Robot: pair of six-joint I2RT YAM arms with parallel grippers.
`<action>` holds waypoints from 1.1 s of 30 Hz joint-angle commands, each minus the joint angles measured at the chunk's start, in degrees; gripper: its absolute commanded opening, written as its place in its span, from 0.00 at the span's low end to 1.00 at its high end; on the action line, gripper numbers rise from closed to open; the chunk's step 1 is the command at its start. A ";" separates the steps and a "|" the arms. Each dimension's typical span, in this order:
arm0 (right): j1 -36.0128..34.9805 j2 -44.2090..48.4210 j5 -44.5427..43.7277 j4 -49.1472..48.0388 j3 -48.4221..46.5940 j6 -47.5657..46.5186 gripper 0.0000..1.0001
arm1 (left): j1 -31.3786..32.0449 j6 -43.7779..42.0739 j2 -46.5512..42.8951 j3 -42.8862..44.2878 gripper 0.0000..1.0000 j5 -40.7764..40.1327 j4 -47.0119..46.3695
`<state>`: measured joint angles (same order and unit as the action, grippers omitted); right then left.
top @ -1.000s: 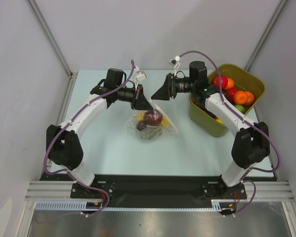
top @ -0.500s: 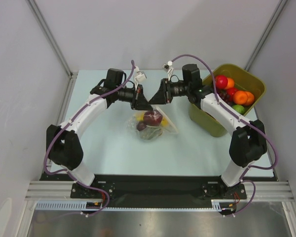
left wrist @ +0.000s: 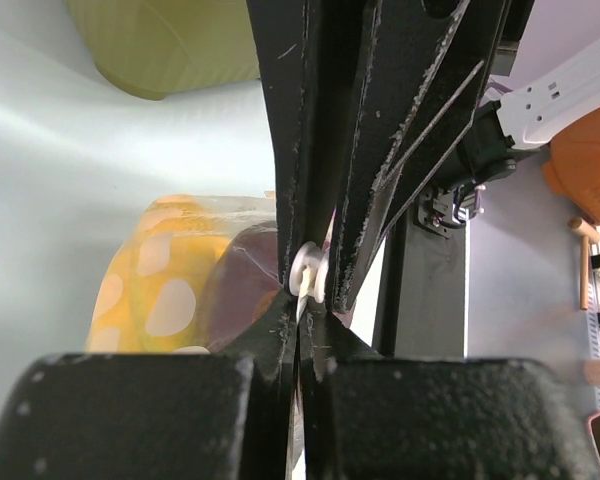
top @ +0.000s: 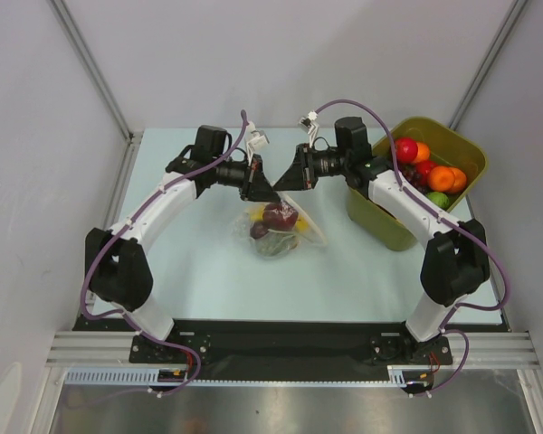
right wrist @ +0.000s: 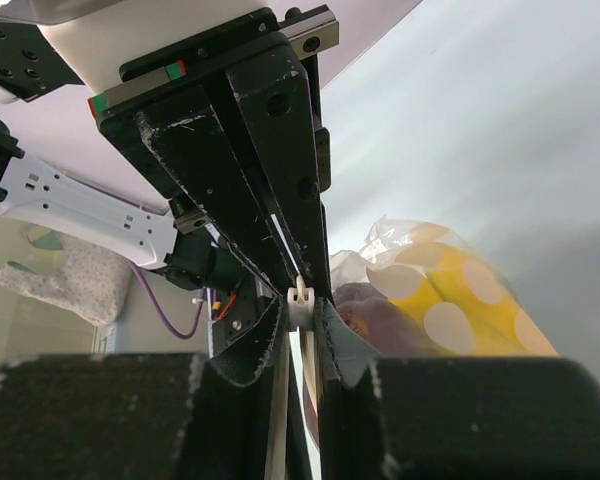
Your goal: Open the zip-top bag and remove the fake food
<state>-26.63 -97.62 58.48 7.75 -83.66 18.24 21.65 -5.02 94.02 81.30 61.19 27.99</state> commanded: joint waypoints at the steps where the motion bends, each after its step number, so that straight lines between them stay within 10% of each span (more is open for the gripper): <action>1: -0.09 0.24 -1.52 -0.89 -2.56 -1.45 0.04 | 0.59 -0.17 -0.41 0.00 0.00 2.53 -3.02; 33: 2.20 8.77 -8.91 1.83 7.10 -3.91 0.00 | -0.11 8.53 -0.68 -0.88 0.00 -4.41 -10.15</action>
<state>-24.99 -91.77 50.35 8.40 -76.77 15.59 22.76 3.07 95.18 80.12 57.28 20.97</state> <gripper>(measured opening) 0.163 0.005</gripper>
